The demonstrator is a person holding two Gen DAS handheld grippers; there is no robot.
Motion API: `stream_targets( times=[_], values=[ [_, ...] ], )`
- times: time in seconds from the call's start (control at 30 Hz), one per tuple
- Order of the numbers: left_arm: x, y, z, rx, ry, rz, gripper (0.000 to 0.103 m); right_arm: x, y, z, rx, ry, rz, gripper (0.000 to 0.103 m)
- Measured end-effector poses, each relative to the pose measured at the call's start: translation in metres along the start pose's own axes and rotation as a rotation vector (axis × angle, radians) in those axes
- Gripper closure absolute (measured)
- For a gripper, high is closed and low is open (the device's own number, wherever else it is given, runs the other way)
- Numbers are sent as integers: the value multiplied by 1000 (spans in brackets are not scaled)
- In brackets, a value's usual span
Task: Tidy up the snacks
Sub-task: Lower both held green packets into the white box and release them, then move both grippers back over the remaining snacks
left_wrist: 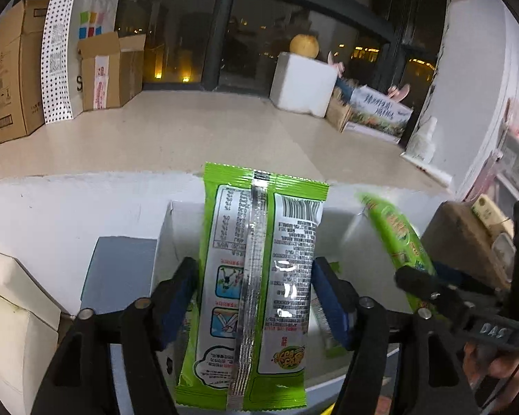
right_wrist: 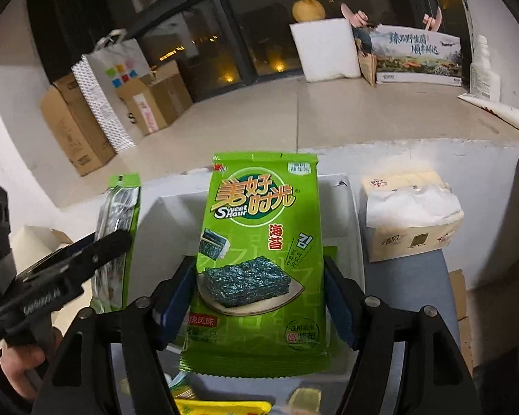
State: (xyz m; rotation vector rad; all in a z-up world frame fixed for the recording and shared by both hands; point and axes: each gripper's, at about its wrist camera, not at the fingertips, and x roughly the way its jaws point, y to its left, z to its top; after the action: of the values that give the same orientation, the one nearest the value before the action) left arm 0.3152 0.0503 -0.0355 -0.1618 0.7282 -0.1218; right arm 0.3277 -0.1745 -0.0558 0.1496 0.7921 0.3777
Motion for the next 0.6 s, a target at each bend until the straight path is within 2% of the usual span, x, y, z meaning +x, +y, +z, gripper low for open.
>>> stream_targets(
  times=[0.03,0.07,0.17,0.37,0.5,0.6],
  values=[
    [7,3,0,-18,26,8,8,3,-2,1,2,12,-3,11],
    [12,7,1,-37,40,3,0,4,-4,1,2,14,-4,9],
    [13,12,2,-48,26,-9,0,7,-7,0,-22,26,-29,9],
    [-6,5,4,26,-7,30,0,-9,-6,-1,-35,8,-18,8],
    [-40,0,-7,67,-45,24,0,-46,3,-9,-61,-34,34,0],
    [-78,-9,-32,123,-94,28,0,-76,13,-25,-116,-52,72,0]
  ],
)
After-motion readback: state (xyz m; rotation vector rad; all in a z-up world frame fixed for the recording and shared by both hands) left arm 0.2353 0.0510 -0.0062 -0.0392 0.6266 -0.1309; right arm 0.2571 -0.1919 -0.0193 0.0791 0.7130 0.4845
